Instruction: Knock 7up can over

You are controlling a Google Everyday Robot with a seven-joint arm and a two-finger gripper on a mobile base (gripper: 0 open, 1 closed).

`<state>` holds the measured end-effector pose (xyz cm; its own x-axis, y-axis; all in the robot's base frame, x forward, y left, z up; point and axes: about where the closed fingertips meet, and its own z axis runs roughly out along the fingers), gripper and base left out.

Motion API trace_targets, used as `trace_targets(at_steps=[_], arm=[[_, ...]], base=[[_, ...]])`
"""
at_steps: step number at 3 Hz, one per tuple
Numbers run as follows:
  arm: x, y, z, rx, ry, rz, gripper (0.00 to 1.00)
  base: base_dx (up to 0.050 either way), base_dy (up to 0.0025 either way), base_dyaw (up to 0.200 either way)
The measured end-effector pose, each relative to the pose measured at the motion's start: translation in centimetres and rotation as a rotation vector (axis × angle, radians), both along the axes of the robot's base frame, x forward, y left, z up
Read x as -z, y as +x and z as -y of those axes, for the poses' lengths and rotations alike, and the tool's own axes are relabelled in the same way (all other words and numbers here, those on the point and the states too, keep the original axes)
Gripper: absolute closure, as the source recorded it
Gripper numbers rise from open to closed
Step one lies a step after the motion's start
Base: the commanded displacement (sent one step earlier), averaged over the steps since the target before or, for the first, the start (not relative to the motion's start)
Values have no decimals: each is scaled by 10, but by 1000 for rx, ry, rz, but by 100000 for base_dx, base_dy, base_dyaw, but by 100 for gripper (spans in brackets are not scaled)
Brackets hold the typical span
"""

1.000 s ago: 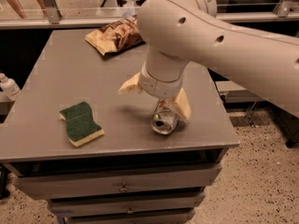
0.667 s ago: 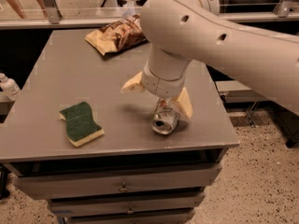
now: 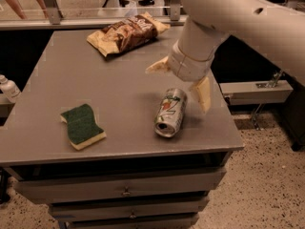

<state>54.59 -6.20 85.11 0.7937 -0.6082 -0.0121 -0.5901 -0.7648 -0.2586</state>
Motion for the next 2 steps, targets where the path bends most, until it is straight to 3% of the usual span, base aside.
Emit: trace_targets(at_steps=[1, 2], arm=[[-16, 23, 36, 211, 146, -106, 0], [-50, 40, 64, 395, 337, -181, 0]], base=[[0, 0, 0], [0, 0, 0]])
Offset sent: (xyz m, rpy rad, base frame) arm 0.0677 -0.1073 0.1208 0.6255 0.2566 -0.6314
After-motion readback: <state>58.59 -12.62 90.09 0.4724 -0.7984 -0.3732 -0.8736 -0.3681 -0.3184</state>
